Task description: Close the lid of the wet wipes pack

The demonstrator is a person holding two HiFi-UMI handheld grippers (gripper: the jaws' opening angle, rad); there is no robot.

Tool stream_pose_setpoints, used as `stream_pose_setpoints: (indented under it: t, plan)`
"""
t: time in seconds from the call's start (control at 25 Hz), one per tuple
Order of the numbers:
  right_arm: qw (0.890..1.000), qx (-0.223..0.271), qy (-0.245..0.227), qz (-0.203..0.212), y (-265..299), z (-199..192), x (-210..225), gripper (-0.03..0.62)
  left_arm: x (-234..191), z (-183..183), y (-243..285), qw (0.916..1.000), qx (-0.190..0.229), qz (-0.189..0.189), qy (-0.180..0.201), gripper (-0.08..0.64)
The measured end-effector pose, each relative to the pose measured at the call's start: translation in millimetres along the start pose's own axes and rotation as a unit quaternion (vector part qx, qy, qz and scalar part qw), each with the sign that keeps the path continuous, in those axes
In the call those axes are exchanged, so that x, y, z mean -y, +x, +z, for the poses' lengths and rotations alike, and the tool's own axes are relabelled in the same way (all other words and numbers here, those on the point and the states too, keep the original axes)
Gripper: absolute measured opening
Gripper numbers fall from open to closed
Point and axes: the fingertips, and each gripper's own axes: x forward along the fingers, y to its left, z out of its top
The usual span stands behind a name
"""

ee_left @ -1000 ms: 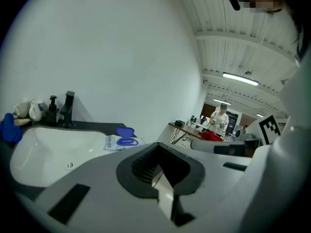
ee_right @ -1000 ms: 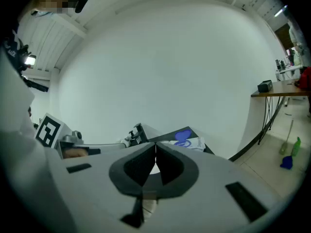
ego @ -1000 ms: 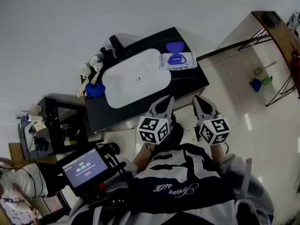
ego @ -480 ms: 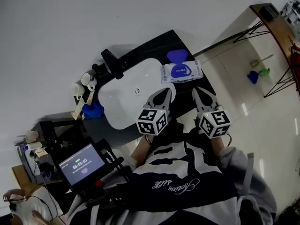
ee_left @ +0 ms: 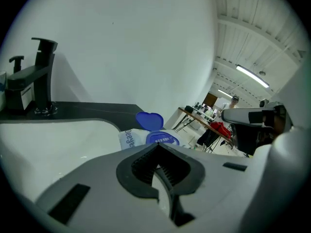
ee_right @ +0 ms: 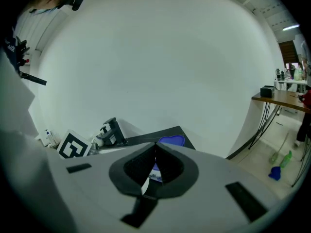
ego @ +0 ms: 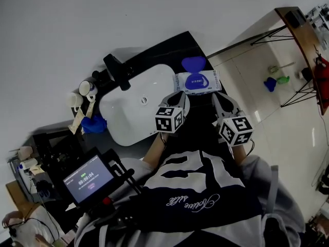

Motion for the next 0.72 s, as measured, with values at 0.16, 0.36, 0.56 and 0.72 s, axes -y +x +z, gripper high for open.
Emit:
stream_pose_setpoints:
  t: [0.16,0.36,0.56,0.72]
  plan:
    - [0.999,-0.027,-0.012,0.028,35.7,-5.9,12.3,-0.002,-25.1,-17.4,23.1,0.9991,-0.032,0.018,-0.024,-0.002]
    - [0.996,-0.053,-0.044,0.057,74.5,-10.5,37.2,-0.002,-33.1,-33.4,44.8,0.9969,-0.052,0.04,-0.044,-0.002]
    - [0.992,-0.089,-0.066,0.062,117.2,-6.9,71.6,-0.002,-32.4,-36.7,51.9,0.9952,-0.062,0.044,-0.062,-0.002]
    - [0.987,-0.125,-0.086,0.058,145.4,-7.3,102.7,-0.002,-30.9,-37.0,53.4,0.9929,-0.07,0.05,-0.082,-0.002]
